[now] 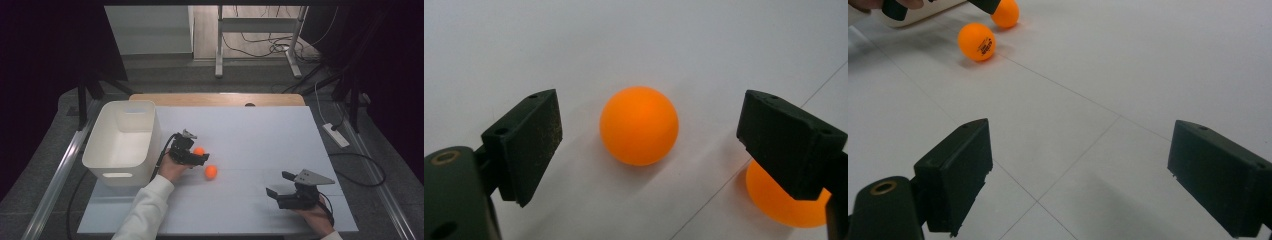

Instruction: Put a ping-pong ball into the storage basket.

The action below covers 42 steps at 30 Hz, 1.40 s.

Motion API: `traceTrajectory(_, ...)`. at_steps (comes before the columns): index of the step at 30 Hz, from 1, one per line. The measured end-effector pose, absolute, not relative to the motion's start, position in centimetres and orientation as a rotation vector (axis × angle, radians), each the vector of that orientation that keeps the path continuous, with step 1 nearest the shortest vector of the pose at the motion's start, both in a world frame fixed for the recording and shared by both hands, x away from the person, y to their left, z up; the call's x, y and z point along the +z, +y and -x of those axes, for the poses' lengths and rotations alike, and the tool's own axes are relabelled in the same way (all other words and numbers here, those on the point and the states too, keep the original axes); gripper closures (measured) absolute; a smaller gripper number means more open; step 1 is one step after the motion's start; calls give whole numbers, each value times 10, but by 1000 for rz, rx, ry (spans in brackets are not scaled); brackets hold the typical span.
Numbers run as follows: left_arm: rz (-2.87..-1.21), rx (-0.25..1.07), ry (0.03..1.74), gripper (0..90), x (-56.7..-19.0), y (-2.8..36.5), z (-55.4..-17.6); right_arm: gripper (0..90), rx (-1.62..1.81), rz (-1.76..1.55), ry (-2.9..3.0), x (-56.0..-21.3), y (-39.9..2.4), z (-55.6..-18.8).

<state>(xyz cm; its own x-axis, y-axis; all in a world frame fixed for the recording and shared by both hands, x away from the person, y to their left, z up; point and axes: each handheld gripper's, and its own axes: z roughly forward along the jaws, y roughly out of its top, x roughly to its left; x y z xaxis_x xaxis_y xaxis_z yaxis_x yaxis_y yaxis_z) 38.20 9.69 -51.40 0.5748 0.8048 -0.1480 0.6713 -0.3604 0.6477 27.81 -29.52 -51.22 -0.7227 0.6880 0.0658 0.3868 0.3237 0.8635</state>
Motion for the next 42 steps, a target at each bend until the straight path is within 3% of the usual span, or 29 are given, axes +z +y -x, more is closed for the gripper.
traceTrajectory(9, -2142, 246, 1200, 141, -521, 98, -388, 106, 1351, -966, 2281, -512, -295, -278)
traceTrajectory(25, -2158, 250, 1204, 265, -524, 96, -389, 106, 1350, -964, 2280, -512, -295, -278)
traceTrajectory(32, -2168, 248, 1197, 356, -525, 96, -389, 106, 1355, -967, 2279, -512, -296, -278)
traceTrajectory(38, -2177, 238, 1182, 496, -525, 95, -388, 106, 1357, -968, 2276, -512, -296, -278)
traceTrajectory(42, -2177, 238, 1176, 503, -524, 95, -387, 107, 1357, -969, 2276, -512, -296, -278)
